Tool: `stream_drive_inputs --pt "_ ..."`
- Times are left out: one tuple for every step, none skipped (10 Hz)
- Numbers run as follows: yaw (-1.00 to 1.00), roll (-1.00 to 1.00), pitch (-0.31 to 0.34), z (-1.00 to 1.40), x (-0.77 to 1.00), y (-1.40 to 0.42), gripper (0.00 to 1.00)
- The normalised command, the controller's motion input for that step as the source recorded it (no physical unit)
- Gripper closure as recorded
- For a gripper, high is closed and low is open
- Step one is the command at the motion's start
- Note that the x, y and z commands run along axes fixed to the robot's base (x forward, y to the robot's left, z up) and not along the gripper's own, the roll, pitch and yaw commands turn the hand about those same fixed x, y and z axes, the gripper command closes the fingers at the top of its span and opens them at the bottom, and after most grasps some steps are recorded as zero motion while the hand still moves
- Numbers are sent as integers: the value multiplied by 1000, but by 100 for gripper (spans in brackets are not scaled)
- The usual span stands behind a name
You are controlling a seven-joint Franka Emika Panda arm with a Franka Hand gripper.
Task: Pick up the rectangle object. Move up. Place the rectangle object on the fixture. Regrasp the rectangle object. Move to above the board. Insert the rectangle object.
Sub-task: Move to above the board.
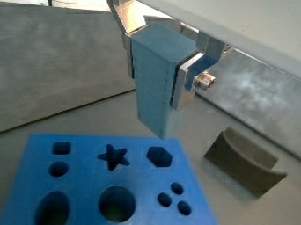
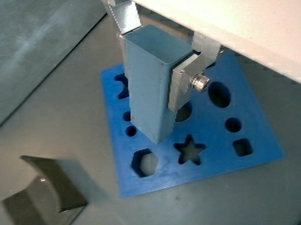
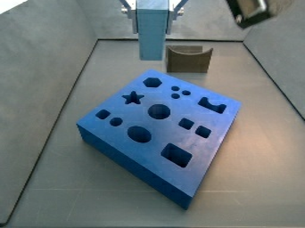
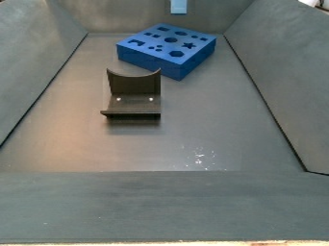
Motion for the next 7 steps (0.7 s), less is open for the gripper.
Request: stream_drive_inputs --pt "-66 -1000 124 14 -49 39 100" --pt "-65 -1000 125 15 -49 37 100" --pt "-48 -1000 111 16 -46 44 100" --pt "-42 -1000 101 15 -52 41 100" --pt "-31 -1000 83 19 -47 41 100" --pt "-28 -1000 75 14 -49 41 100" --pt "-20 -1000 48 13 -46 40 100"
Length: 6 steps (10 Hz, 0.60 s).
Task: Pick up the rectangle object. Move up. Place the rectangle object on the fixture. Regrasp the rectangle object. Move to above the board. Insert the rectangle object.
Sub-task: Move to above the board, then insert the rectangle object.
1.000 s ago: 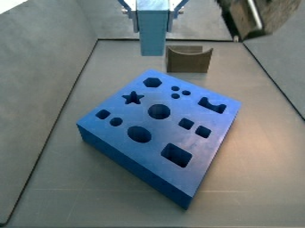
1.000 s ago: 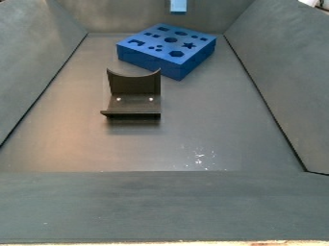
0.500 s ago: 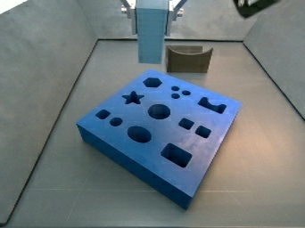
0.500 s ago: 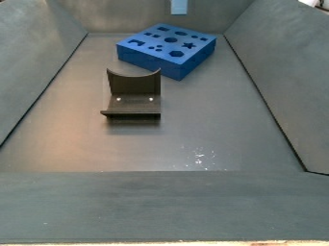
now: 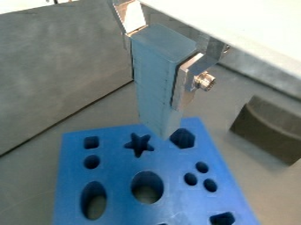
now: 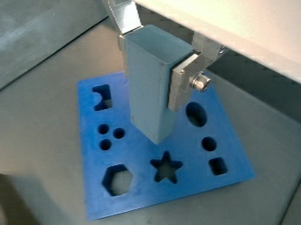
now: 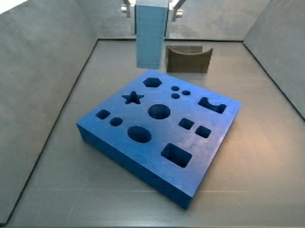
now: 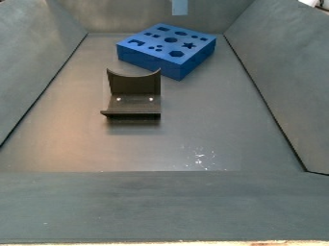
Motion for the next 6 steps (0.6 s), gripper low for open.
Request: stream_drive_inputs --pt "-6 -825 20 11 -46 38 100" --pt "-4 -611 -7 13 -50 38 100" --pt "-5 -397 -38 7 -52 28 100" --pt "-6 0 0 0 0 0 100" --pt "-143 0 0 0 0 -11 100" --pt "-217 0 0 0 0 0 100"
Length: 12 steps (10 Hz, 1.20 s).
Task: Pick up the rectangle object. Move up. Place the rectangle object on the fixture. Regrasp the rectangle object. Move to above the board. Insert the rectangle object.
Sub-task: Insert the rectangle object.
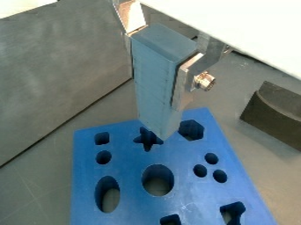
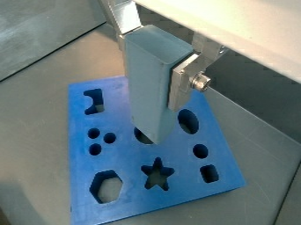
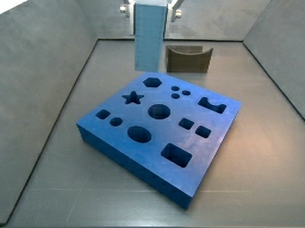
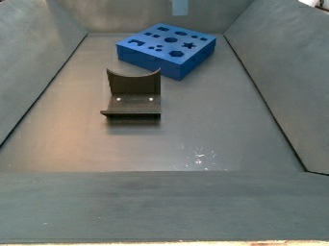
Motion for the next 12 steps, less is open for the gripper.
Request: stream_drive_inputs --pt "-80 0 40 0 74 0 100" --pt "-803 54 40 0 86 -83 100" --pt "-809 89 74 -11 34 -114 100" --pt "-626 94 120 -14 23 -137 100" --pt "-31 0 0 0 134 0 100" --pt "0 0 0 0 0 -71 100" --pt "0 0 0 -31 211 -497 100" --pt "0 103 0 -20 249 -771 100" --pt "14 289 9 -94 209 -923 100" --pt "0 317 37 -103 157 -854 100" --pt "23 211 0 0 23 -520 100" --pt "6 177 0 -71 57 -620 100"
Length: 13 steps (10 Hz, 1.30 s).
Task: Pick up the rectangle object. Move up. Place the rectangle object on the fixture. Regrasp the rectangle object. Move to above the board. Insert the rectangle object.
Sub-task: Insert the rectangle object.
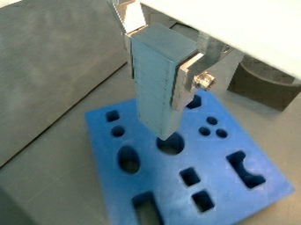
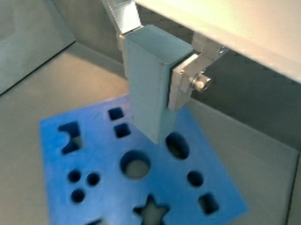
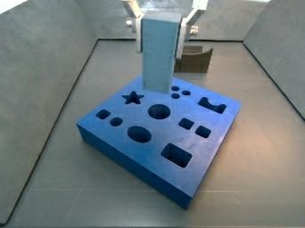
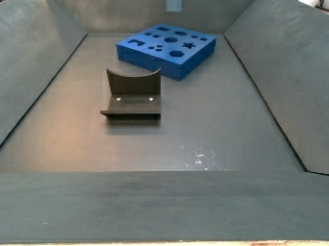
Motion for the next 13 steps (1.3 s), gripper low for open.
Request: stream_drive_inputs --pt "0 189 0 -117 86 -700 100" --pt "0 129 0 -137 94 -677 100" --pt "0 63 0 -160 111 -623 100" --pt "-49 0 0 -57 126 -334 100" --pt "0 20 0 0 0 0 100" --pt "0 0 0 -23 6 -123 100" --pt "-71 0 0 -120 389 -549 100" --pt "-131 0 0 -143 531 -643 100" --pt "-154 0 0 -160 494 -620 100" --pt "0 91 17 6 0 -37 100" --pt "0 0 0 -77 74 -111 100" --pt "-1000 -14 0 -297 0 0 100" --pt "-1000 0 0 -306 0 0 100"
